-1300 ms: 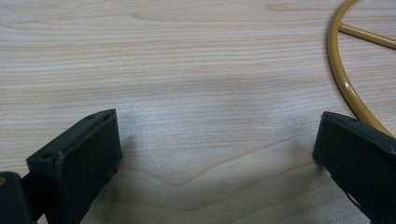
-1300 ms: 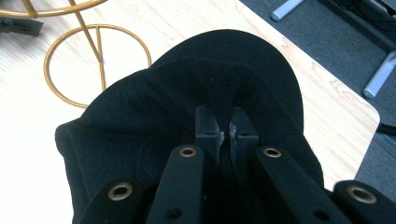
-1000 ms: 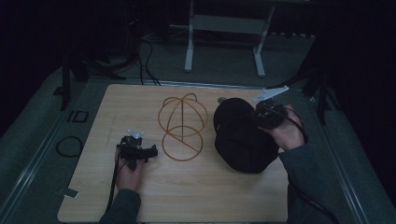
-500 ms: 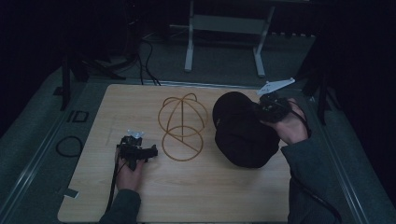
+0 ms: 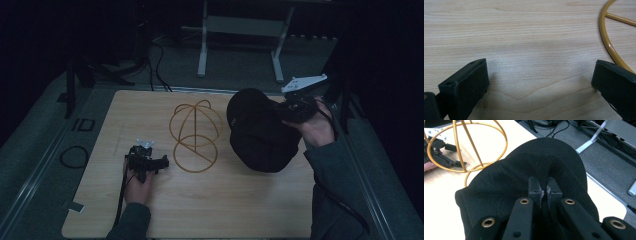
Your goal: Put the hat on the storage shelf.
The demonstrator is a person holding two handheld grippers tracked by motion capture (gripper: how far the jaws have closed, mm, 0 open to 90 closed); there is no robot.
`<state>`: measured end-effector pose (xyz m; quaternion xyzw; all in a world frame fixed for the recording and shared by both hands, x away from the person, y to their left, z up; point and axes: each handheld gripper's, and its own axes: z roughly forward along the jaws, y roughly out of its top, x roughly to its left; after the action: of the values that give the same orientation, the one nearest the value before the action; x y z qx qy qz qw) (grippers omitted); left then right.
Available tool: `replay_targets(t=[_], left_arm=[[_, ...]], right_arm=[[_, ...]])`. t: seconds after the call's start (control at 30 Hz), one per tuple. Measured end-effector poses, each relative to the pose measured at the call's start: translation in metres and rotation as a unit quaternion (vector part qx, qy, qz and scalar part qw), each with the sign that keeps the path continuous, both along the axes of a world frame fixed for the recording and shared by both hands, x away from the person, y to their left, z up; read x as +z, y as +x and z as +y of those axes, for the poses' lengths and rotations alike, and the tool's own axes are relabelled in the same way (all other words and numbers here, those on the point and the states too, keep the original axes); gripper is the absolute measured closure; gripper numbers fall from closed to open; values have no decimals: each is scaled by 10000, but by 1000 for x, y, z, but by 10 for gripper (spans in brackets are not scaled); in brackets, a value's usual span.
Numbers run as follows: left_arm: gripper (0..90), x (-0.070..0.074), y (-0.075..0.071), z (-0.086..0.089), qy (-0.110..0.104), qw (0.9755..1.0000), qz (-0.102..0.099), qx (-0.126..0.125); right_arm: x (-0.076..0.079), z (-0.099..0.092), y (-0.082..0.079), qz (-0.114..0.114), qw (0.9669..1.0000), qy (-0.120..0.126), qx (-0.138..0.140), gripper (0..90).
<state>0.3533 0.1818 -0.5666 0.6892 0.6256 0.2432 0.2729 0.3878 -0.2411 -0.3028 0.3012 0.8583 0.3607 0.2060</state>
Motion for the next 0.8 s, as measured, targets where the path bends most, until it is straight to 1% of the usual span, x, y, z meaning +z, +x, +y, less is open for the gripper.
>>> replay_targets(t=[0.07, 0.23, 0.3, 0.43, 0.63, 0.8], left_arm=[[7, 0, 0, 0, -1, 10000, -1, 0], [7, 0, 0, 0, 0, 10000, -2, 1], [7, 0, 0, 0, -1, 10000, -2, 2], [7, 0, 0, 0, 1, 10000, -2, 1], [7, 0, 0, 0, 0, 10000, -3, 1], [7, 0, 0, 0, 0, 10000, -1, 0]], right_arm=[[2, 0, 0, -22, 10000, 17, 4, 855], [7, -2, 2, -71, 9998, 198, 31, 856], [9, -3, 3, -91, 9997, 233, 51, 856], [12, -1, 3, -118, 9995, 272, 68, 856], [15, 3, 3, -136, 9996, 237, 112, 856], [19, 6, 3, -196, 9993, 274, 149, 856]])
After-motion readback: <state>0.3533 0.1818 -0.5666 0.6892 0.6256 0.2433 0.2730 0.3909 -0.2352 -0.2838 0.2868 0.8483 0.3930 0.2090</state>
